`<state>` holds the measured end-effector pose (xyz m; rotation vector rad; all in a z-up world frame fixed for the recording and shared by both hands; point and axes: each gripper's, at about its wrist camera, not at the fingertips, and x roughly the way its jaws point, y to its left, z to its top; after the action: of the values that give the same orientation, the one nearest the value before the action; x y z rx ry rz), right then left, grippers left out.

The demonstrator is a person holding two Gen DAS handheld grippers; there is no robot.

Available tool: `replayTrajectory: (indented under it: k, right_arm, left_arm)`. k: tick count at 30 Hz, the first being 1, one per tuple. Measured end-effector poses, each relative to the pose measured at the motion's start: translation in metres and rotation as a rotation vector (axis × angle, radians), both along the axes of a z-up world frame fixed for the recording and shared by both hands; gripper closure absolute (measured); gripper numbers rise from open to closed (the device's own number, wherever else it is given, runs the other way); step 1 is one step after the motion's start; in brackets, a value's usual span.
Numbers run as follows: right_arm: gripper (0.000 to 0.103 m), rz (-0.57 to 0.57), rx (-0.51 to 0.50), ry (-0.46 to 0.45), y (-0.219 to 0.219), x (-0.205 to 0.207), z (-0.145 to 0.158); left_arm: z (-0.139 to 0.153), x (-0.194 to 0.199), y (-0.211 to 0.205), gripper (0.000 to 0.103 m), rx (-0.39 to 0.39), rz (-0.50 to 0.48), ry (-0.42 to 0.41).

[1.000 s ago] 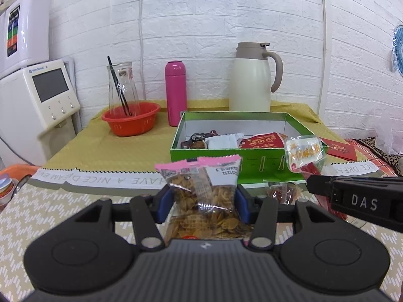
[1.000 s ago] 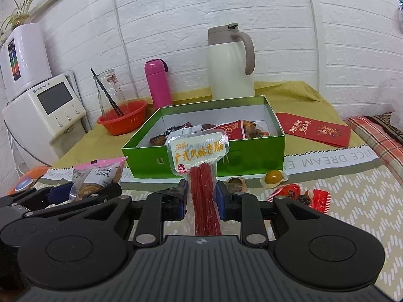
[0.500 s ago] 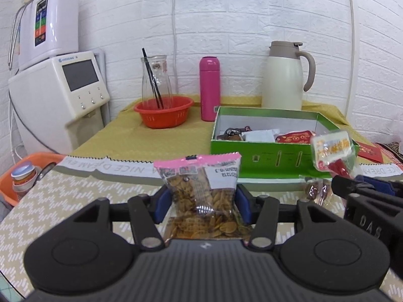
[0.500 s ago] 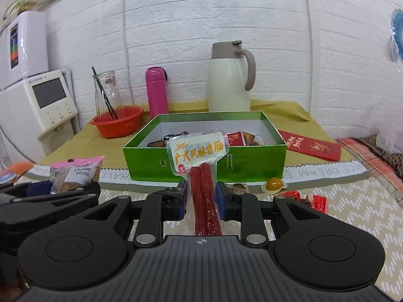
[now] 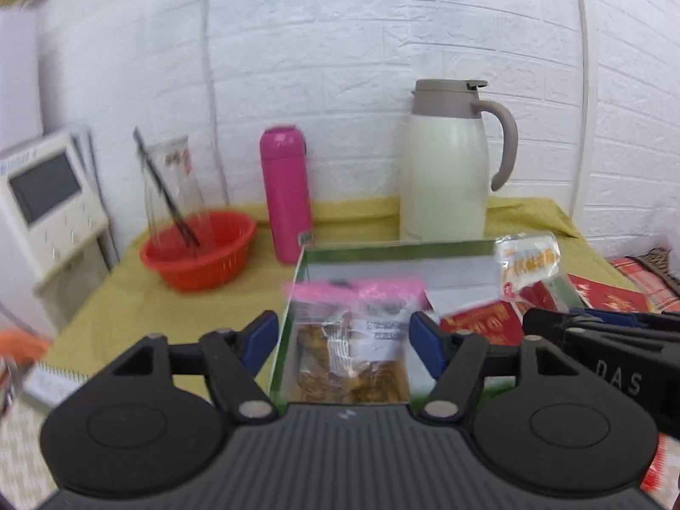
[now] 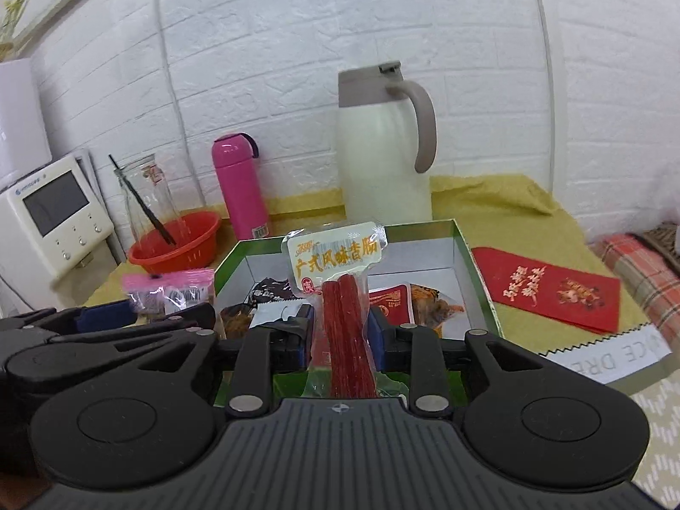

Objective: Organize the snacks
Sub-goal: 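Carry both items over the green box and open both grippers, then reach the right gripper to the red candy packet while the left reaches the clear sweet packet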

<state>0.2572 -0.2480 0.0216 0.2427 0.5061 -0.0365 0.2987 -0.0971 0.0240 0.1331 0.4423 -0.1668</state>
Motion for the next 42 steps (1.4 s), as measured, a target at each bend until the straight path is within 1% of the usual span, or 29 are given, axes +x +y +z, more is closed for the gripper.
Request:
replayTrajectory:
  k: [2,3,4,6,9,11,12,14,16,18,20,21,22,24,27,29,30,32,33,35,36,38,39,40,42]
  right_arm:
    - [0.015,-0.026,0.030,0.034,-0.010,0.019,-0.008]
    - [0.000,-0.033,0.053,0.049,-0.016,0.024,-0.011]
    - [0.000,-0.021,0.087,0.053,-0.023,0.023,-0.015]
    - [0.000,0.002,0.122,0.017,-0.035,0.016,-0.018]
    - [0.000,0.012,0.108,-0.004,-0.045,0.004,-0.012]
    - [0.000,0.036,0.102,-0.008,-0.055,-0.008,-0.004]
    - [0.000,0.043,0.084,0.003,-0.058,-0.016,0.000]
    - [0.000,0.070,0.009,0.070,-0.062,-0.027,0.004]
    - [0.000,0.075,-0.122,0.150,-0.063,-0.041,-0.001]
    - [0.000,0.070,-0.257,0.200,-0.060,-0.058,-0.011]
    - [0.000,0.084,-0.361,0.245,-0.056,-0.069,-0.024]
    - [0.000,0.080,-0.385,0.263,-0.055,-0.071,-0.031]
    - [0.000,0.069,-0.386,0.287,-0.057,-0.071,-0.036]
    - [0.000,0.043,-0.354,0.317,-0.062,-0.068,-0.045]
    - [0.000,0.141,-0.327,0.332,-0.060,-0.065,-0.053]
    - [0.000,0.229,-0.374,0.309,-0.053,-0.067,-0.056]
    - [0.000,0.273,-0.421,0.285,-0.049,-0.070,-0.058]
    - [0.000,0.331,-0.503,0.255,-0.043,-0.072,-0.062]
    - [0.000,0.349,-0.525,0.256,-0.043,-0.071,-0.064]
    - [0.000,0.380,-0.531,0.272,-0.045,-0.067,-0.069]
    - [0.000,0.393,-0.533,0.280,-0.047,-0.064,-0.071]
    - [0.000,0.403,-0.519,0.276,-0.052,-0.060,-0.075]
    - [0.000,0.408,-0.494,0.267,-0.056,-0.058,-0.076]
    - [0.000,0.416,-0.457,0.263,-0.060,-0.058,-0.077]
    - [0.000,0.436,-0.361,0.270,-0.069,-0.056,-0.081]
  left_arm:
    - [-0.003,0.020,-0.006,0.029,0.022,0.022,0.018]
    - [-0.004,0.030,-0.004,0.027,0.018,0.029,0.035]
    - [-0.005,0.035,-0.002,0.026,0.008,0.023,0.042]
    - [-0.007,0.035,0.006,0.024,-0.022,0.022,0.018]
    - [-0.008,0.026,0.012,0.024,-0.038,0.016,0.016]
    - [-0.009,0.011,0.013,0.024,-0.018,-0.014,0.007]
    - [-0.010,0.000,0.013,0.022,-0.001,-0.046,0.009]
    - [-0.016,-0.022,0.014,0.019,0.009,-0.094,0.025]
    - [-0.025,-0.040,0.014,0.017,-0.015,-0.142,0.053]
    - [-0.033,-0.051,0.011,0.017,-0.034,-0.165,0.080]
    - [-0.042,-0.054,0.002,0.017,-0.013,-0.166,0.080]
    - [-0.046,-0.053,-0.004,0.017,0.003,-0.164,0.089]
    - [-0.049,-0.051,-0.008,0.017,0.012,-0.168,0.105]
    - [-0.055,-0.046,-0.015,0.017,-0.002,-0.191,0.143]
    - [-0.061,-0.046,-0.023,0.017,0.000,-0.215,0.177]
    - [-0.064,-0.046,-0.027,0.017,-0.026,-0.251,0.206]
    - [-0.065,-0.046,-0.029,0.017,-0.027,-0.262,0.209]
    - [-0.068,-0.047,-0.036,0.014,-0.002,-0.265,0.198]
    - [-0.069,-0.047,-0.038,0.014,-0.003,-0.269,0.198]
    - [-0.070,-0.046,-0.042,0.012,-0.010,-0.265,0.211]
    - [-0.069,-0.047,-0.045,0.012,0.006,-0.259,0.199]
    - [-0.066,-0.056,-0.048,0.013,0.080,-0.227,0.129]
    - [-0.065,-0.059,-0.048,0.013,0.098,-0.209,0.105]
    - [-0.063,-0.061,-0.045,0.013,0.089,-0.200,0.098]
    - [-0.062,-0.060,-0.038,0.013,0.038,-0.227,0.122]
